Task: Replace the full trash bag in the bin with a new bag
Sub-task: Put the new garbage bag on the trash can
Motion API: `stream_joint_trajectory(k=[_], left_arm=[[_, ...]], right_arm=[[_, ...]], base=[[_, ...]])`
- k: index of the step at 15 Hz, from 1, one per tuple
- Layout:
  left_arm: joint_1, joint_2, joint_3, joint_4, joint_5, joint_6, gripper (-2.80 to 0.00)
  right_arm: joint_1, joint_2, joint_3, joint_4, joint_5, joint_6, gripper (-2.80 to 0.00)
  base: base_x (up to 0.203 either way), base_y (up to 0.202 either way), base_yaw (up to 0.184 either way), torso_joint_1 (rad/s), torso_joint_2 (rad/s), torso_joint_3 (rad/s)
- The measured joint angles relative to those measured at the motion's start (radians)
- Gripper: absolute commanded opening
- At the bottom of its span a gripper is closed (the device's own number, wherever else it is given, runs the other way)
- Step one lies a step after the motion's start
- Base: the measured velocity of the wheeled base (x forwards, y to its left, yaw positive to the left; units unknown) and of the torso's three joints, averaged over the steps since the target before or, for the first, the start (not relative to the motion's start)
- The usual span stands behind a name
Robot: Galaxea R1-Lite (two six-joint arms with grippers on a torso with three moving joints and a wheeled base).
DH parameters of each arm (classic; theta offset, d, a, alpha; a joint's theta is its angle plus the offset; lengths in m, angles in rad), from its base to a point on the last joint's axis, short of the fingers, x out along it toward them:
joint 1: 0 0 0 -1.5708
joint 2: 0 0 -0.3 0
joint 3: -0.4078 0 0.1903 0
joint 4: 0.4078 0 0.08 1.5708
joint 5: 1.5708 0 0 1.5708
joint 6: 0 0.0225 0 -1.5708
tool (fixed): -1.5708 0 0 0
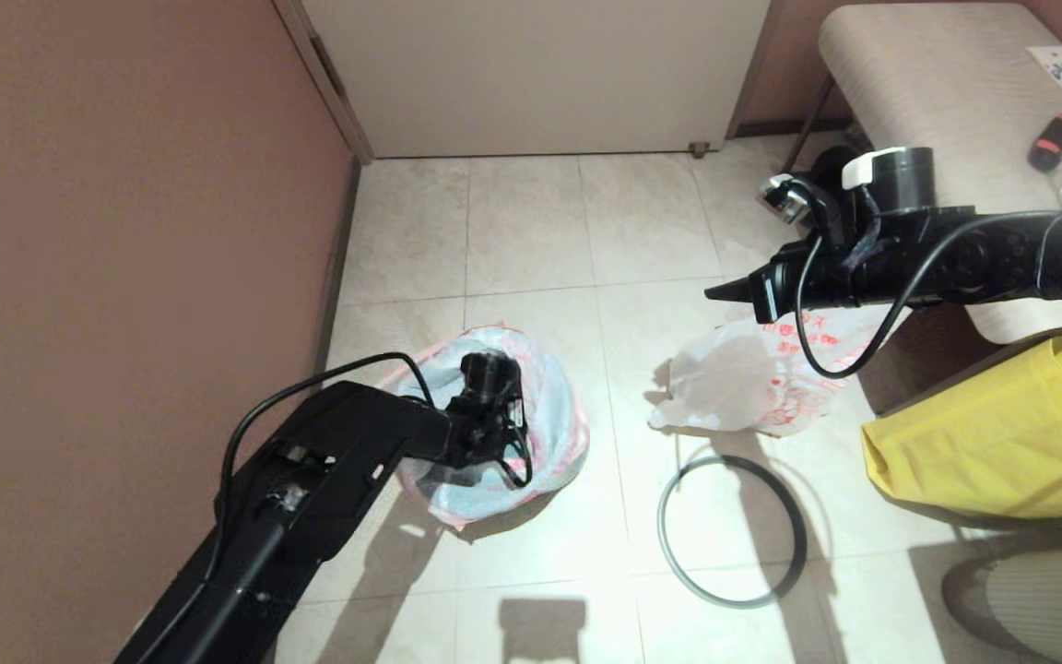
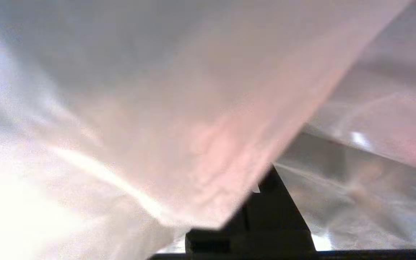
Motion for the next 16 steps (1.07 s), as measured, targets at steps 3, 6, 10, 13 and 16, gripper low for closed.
stream_joint_trajectory(k=[3, 6, 10, 13, 16], left_arm=[[-0.005, -0.085, 0.023, 0.022, 0.020, -0.009, -2.80], [-0.026, -0.164, 0.086, 0.023, 0.019, -0.049, -2.80], [-0.067, -0.252, 0.136, 0.033, -0.016, -0.157, -2.80], [-0.085, -0.306, 0.170, 0.076, -0.076, -0.204, -2.80], [-0.079, -0.380, 0.193, 0.077, -0.059, -0.241, -2.80]], right_arm=[[-0.005, 0.005, -0.005, -0.001, 0.000, 0.000, -2.80], [-0.005, 0.009, -0.006, -0.002, 0.000, -0.001, -2.80], [-0.004, 0.015, -0.006, -0.021, 0.000, 0.000, -2.80], [-0.002, 0.017, -0.005, -0.022, 0.000, 0.000, -2.80], [-0.001, 0.017, -0.004, -0.022, 0.000, 0.000, -2.80]], base=[[0.000, 0.000, 0.000, 0.000, 0.00, 0.000], [0.000, 0.000, 0.000, 0.000, 0.00, 0.000], [0.000, 0.000, 0.000, 0.000, 0.00, 0.000], [0.000, 0.000, 0.000, 0.000, 0.00, 0.000], [0.000, 0.000, 0.000, 0.000, 0.00, 0.000]])
